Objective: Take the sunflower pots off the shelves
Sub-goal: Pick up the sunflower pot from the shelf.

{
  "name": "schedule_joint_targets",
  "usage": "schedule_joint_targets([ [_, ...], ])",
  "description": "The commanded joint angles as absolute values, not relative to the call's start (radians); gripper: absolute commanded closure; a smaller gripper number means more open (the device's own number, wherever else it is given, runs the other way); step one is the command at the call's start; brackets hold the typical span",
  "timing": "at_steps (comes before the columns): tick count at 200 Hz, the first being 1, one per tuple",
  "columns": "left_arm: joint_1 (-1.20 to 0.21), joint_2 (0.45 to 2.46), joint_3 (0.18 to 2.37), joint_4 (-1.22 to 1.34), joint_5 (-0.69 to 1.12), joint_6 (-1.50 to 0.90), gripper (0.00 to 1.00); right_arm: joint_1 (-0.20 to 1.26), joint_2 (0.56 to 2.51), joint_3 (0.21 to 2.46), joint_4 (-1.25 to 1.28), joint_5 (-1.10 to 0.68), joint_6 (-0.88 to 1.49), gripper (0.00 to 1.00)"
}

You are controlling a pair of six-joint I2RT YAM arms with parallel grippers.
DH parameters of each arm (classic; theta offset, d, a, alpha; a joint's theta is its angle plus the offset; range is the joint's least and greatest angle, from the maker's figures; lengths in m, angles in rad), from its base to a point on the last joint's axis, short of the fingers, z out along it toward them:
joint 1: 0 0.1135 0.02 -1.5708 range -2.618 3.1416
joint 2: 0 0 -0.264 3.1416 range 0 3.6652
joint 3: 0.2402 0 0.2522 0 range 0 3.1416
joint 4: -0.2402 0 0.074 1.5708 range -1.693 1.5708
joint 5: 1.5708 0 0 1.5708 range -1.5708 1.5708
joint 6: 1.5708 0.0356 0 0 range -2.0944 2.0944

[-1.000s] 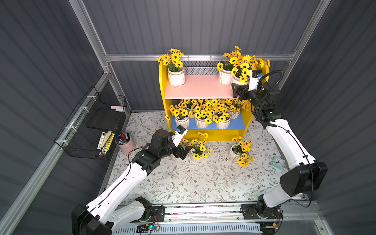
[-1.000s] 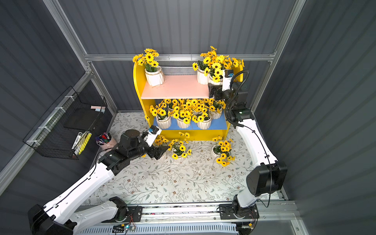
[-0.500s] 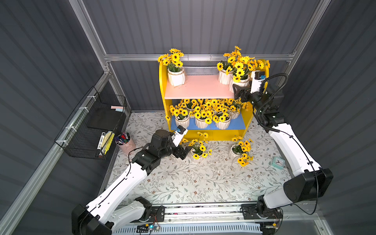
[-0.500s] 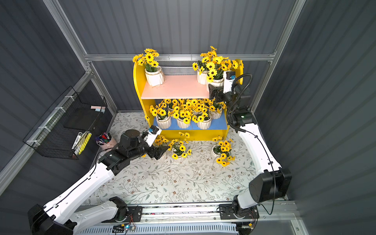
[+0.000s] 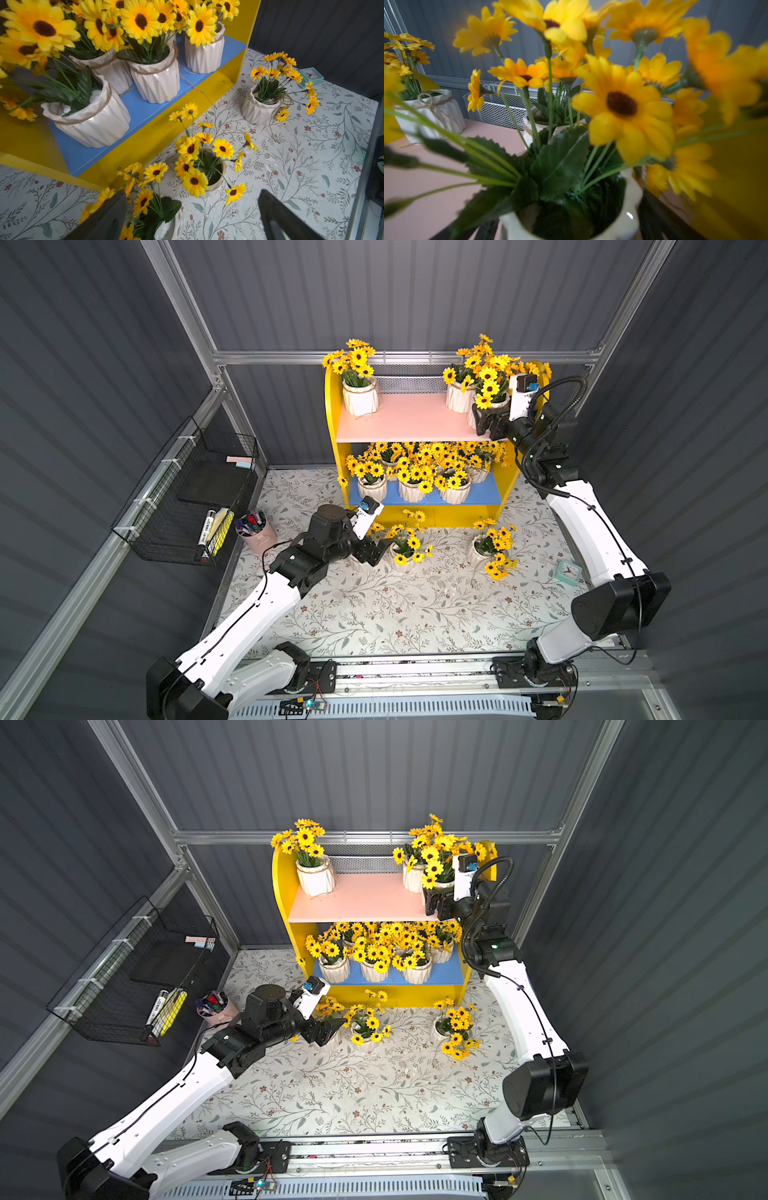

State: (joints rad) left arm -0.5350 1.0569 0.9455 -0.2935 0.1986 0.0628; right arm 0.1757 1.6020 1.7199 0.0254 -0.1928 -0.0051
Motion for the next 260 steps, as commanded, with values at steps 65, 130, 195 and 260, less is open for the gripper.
schedule_joint_targets([
  [65, -0.534, 1.041, 0.932, -0.296, 0.210, 0.089, 0.01, 0.171, 1.660, 1.791, 0.012, -0.199, -0.020, 0.01],
  [130, -0.534, 1.038, 0.930, -0.302, 0.208, 0.100, 0.01, 0.173, 1.623, 1.726, 0.071, -0.216, -0.038, 0.09],
  [195, -0.534, 1.040, 0.931, -0.304, 0.214, 0.097, 0.01, 0.173, 1.564, 1.670, 0.102, -0.207, -0.056, 0.46],
  [260, -0.533, 1.041, 0.934, -0.307, 0.216, 0.097, 0.01, 0.173, 1.556, 1.662, 0.132, -0.147, -0.048, 0.86],
])
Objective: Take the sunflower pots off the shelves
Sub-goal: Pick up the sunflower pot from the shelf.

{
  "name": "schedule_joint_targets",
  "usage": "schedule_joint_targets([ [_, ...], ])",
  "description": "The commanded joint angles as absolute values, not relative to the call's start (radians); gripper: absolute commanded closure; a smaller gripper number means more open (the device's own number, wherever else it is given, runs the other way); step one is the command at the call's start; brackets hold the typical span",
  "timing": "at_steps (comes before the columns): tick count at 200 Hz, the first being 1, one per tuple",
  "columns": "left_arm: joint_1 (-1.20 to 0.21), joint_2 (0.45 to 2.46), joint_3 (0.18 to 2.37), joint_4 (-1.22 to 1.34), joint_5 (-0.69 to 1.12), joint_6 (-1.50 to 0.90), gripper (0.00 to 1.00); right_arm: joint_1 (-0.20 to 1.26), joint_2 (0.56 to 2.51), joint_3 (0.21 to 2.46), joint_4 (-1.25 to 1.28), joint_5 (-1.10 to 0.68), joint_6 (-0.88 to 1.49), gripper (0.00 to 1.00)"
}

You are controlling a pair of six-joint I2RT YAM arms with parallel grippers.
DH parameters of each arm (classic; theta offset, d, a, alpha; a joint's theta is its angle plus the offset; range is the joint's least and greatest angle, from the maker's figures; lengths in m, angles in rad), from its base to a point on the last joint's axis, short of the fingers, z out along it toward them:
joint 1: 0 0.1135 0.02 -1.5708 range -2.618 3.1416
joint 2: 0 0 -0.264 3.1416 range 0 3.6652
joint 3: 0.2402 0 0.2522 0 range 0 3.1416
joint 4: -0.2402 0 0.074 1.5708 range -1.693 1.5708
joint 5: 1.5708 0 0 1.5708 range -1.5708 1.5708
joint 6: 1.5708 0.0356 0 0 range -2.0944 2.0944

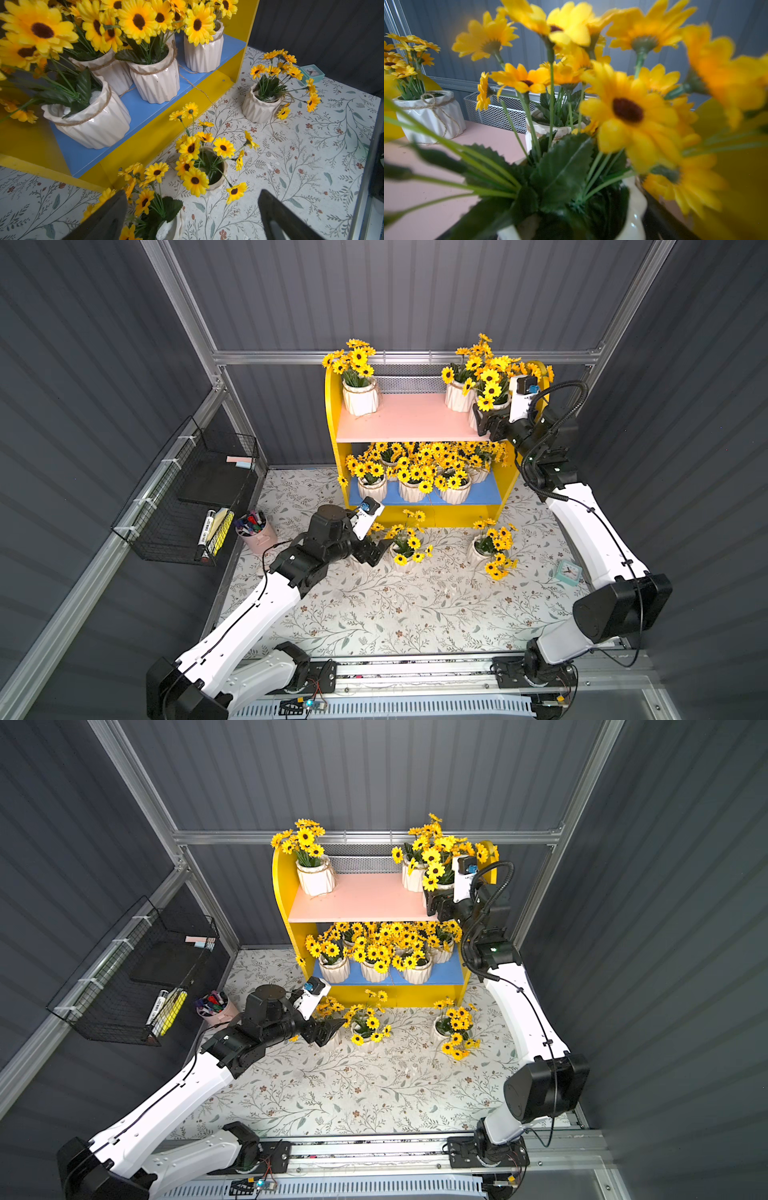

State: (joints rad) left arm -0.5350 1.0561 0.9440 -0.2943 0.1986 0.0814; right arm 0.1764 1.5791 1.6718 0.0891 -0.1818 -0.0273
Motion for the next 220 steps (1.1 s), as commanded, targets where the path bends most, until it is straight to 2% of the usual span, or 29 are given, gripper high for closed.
schedule_joint_targets([
  [1, -0.533, 1.041, 0.934, -0.307, 0.216, 0.097, 0.01, 0.173, 1.556, 1.663, 0.132, -0.147, -0.048, 0.88],
  [11, -0.534, 1.041, 0.935, -0.307, 0.218, 0.098, 0.00, 0.173, 1.554, 1.664, 0.135, -0.151, -0.045, 1.00],
  [220, -0.534, 1.065, 0.960, -0.319, 0.242, 0.082, 0.01, 0.202, 1.440, 1.603, 0.225, -0.170, -0.026, 1.00],
])
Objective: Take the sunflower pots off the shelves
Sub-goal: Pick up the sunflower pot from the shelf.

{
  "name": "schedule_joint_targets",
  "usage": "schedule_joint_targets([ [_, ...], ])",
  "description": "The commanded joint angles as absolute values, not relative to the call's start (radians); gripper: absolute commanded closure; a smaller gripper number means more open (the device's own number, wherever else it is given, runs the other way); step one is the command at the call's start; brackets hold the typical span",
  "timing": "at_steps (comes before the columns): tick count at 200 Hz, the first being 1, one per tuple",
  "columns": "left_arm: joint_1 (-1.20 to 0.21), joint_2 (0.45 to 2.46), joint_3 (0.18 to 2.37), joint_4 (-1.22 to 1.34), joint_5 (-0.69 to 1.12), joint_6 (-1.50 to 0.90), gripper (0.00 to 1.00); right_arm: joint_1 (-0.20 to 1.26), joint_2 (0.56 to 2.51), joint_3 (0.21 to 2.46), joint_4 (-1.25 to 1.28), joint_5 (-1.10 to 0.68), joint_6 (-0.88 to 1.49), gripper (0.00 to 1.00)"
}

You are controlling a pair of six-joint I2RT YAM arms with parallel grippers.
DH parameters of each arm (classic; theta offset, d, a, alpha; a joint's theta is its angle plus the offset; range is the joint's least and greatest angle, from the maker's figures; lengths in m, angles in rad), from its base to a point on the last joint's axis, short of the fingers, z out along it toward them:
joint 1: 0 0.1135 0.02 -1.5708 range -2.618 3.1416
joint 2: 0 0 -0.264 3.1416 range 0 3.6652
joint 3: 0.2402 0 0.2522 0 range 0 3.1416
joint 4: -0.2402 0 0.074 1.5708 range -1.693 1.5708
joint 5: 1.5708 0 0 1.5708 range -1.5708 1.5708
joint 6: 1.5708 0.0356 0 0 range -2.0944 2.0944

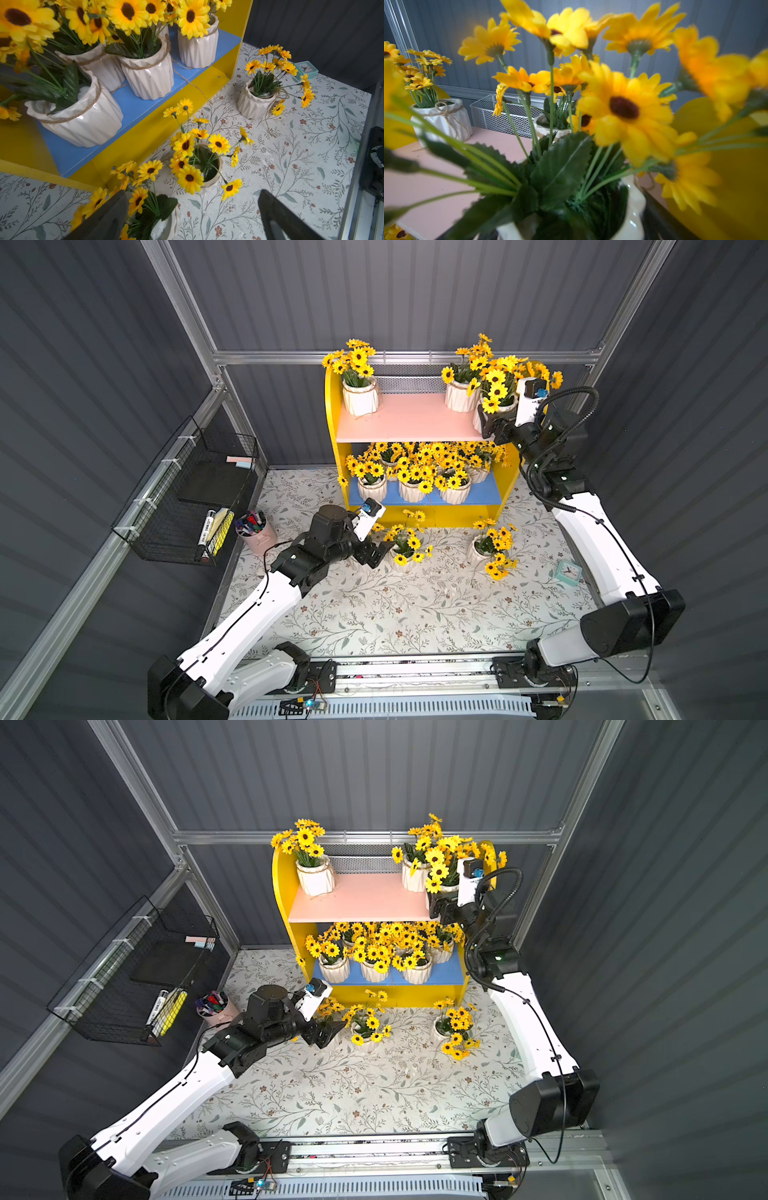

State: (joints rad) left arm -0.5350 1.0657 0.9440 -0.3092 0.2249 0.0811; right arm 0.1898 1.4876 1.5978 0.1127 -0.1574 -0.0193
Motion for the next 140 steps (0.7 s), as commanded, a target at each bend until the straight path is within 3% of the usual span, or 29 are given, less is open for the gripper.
schedule_joint_targets([
  [1, -0.534, 1.064, 0.959, -0.319, 0.242, 0.083, 0.01, 0.202, 1.439, 1.602, 0.224, -0.170, -0.026, 1.00],
  [140, -0.533, 1.039, 0.955, -0.317, 0.239, 0.069, 0.01, 0.275, 1.264, 1.452, 0.218, -0.154, -0.032, 1.00],
])
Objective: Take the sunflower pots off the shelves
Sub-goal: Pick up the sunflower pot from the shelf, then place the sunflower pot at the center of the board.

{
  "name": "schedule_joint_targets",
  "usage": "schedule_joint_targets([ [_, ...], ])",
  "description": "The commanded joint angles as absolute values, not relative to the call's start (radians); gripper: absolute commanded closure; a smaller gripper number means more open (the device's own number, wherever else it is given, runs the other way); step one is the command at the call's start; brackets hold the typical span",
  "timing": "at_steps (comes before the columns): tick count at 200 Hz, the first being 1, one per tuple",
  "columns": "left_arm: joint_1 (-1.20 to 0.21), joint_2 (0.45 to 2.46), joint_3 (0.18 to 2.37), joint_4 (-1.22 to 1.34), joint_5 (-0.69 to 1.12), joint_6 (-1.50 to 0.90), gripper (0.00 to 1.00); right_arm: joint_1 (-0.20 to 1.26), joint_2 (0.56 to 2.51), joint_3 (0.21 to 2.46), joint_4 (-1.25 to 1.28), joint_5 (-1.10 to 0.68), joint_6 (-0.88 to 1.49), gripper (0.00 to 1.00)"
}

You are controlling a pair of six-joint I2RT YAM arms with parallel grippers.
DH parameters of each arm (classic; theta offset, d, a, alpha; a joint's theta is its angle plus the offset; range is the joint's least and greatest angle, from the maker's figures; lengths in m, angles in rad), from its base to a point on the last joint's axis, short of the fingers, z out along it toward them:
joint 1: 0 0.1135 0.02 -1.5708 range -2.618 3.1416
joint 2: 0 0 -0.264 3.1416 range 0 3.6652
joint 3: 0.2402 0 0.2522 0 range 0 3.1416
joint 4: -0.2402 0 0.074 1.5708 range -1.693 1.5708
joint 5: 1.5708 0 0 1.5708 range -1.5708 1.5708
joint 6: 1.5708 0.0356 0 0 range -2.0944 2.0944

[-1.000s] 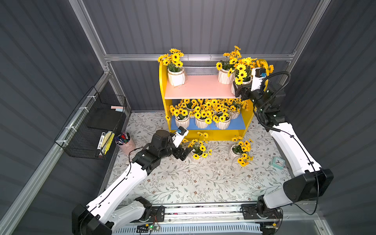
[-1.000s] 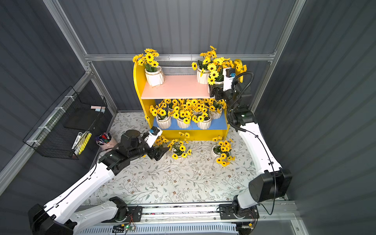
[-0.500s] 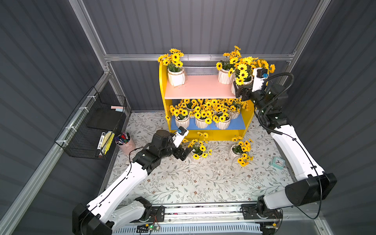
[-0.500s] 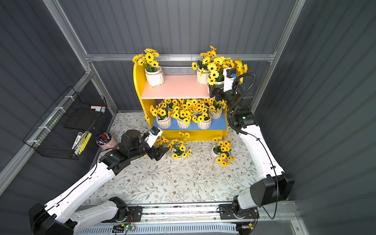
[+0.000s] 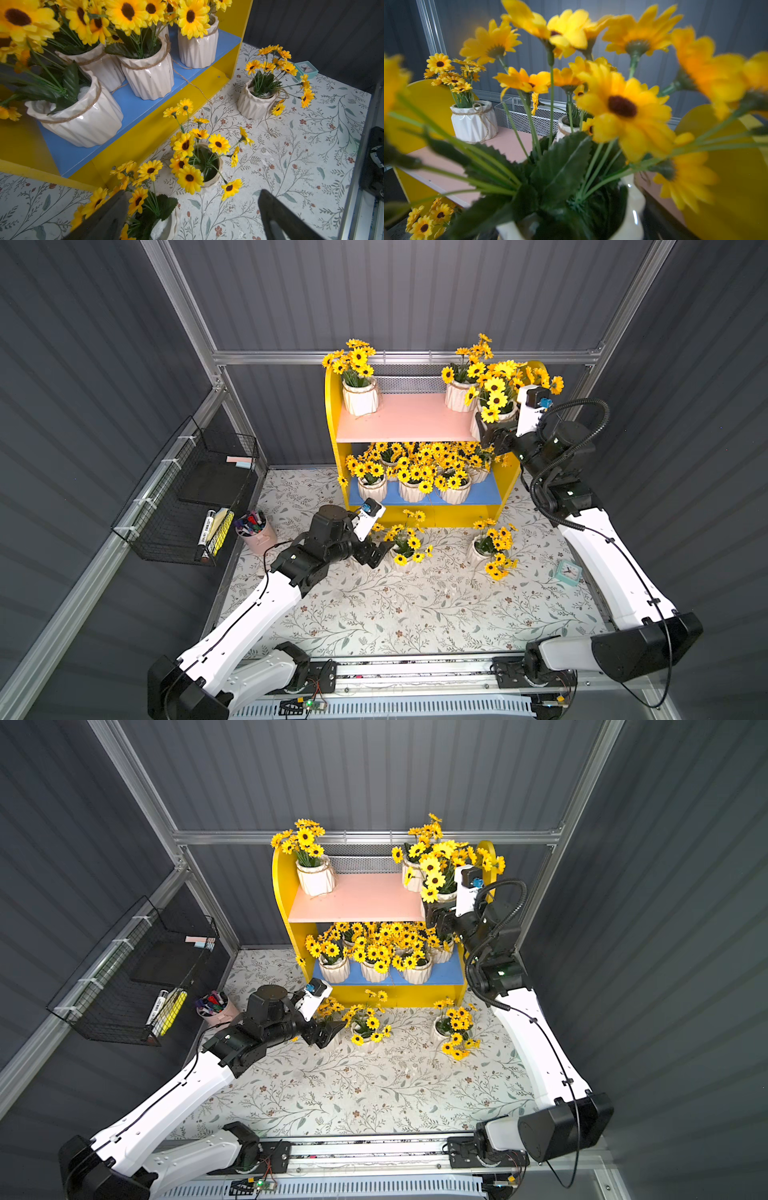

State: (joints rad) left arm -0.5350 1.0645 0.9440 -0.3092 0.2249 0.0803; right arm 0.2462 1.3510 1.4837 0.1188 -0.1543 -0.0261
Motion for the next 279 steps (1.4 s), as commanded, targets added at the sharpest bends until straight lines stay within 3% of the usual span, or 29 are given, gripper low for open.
schedule_joint_targets([
  [1, -0.533, 1.039, 0.955, -0.316, 0.239, 0.067, 0.01, 0.276, 1.259, 1.449, 0.217, -0.153, -0.032, 1.00],
  [91, -0.534, 1.016, 0.934, -0.303, 0.214, 0.040, 0.01, 0.548, 0.939, 1.079, 0.153, 0.037, -0.042, 1.00],
  [173, -0.535, 0.995, 0.884, -0.272, 0.147, 0.052, 0.01, 0.754, 0.679, 0.502, 0.306, 0.257, -0.009, 1.00],
  [222, -0.535, 1.001, 0.875, -0.267, 0.135, 0.062, 0.01, 0.766, 0.674, 0.369, 0.346, 0.284, 0.037, 1.00],
  [279, -0.535, 1.013, 0.871, -0.264, 0.135, 0.062, 0.01, 0.765, 0.816, 0.303, 0.478, 0.308, 0.050, 1.00],
])
